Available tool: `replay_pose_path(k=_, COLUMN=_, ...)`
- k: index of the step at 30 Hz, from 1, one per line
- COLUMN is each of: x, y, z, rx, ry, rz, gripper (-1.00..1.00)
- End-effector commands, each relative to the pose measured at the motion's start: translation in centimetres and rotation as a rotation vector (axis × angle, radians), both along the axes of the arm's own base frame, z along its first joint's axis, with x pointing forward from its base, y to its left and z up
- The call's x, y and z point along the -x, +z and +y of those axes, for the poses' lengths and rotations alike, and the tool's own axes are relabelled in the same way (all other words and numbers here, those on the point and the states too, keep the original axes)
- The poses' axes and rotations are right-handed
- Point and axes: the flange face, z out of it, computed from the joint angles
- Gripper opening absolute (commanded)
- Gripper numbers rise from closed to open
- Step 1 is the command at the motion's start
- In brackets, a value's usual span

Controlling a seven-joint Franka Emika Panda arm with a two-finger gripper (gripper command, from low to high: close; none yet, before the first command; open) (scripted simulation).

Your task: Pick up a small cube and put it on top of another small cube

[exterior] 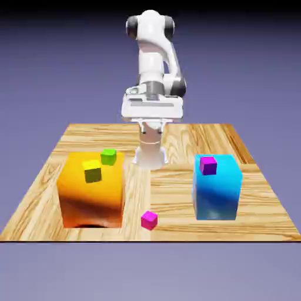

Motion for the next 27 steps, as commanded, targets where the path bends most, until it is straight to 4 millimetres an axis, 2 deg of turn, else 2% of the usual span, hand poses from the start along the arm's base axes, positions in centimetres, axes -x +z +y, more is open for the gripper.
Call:
replay_pose_path(k=1, x=-0.5, y=-0.9, z=0.1, rx=-0.011, ry=-0.021, rz=0.026, gripper=0.0)
replay_pose_path(k=7, x=-3.1, y=-6.6, z=0.3, rx=-0.073, ry=-0.155, rz=0.18, gripper=0.0)
replay_pose_path(k=13, x=-4.8, y=-13.0, z=0.4, rx=-0.123, ry=-0.302, rz=0.325, gripper=0.0)
replay_pose_path(k=19, x=-5.4, y=-19.7, z=0.4, rx=-0.162, ry=-0.457, rz=0.46, gripper=0.0)
replay_pose_path(k=24, x=-5.1, y=-25.5, z=0.5, rx=-0.185, ry=-0.591, rz=0.563, gripper=0.0)
replay_pose_path(k=26, x=-5.1, y=-25.9, z=0.5, rx=-0.186, ry=-0.601, rz=0.57, gripper=0.0)
replay_pose_path(k=27, x=-5.3, y=-26.9, z=0.4, rx=-0.19, ry=-0.601, rz=0.57, gripper=0.0)
